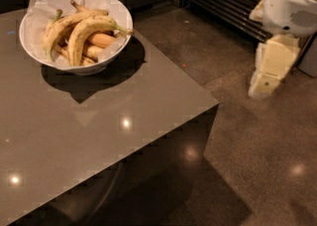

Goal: Pick banana from white bowl

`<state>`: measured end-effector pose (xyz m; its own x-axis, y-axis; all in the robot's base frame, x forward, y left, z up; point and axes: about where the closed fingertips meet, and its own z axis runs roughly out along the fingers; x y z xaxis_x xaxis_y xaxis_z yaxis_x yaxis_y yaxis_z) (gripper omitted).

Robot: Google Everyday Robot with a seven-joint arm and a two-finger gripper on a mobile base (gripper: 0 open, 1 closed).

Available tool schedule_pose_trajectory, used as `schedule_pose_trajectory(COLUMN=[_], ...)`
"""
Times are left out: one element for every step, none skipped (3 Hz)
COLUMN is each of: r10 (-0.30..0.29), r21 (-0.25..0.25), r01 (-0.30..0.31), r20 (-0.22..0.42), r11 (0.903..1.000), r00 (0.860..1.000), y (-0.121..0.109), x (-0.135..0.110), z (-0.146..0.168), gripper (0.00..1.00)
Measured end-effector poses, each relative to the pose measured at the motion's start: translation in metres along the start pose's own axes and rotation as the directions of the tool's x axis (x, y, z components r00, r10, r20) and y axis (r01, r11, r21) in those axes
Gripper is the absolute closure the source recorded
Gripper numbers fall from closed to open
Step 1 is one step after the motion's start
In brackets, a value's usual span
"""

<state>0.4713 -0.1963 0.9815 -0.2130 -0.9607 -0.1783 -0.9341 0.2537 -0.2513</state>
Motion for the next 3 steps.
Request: schedule_pose_trajectory(r10=[-0.074,-0.081,-0.091], r21=[-0.013,0.001,0.007], r01=[0.074,0.081,0.091], r20=[-0.020,-0.009,0.005], r11=[0.9972,0.9967,0.9958], r00=[0.997,0.997,0.996], y=[-0.0223,-0.0253,-0.0258], x=[-0.0304,-0.0371,-0.0399], z=[0.0082,0.0079,0.0112], gripper=[0.00,0.00,0.00])
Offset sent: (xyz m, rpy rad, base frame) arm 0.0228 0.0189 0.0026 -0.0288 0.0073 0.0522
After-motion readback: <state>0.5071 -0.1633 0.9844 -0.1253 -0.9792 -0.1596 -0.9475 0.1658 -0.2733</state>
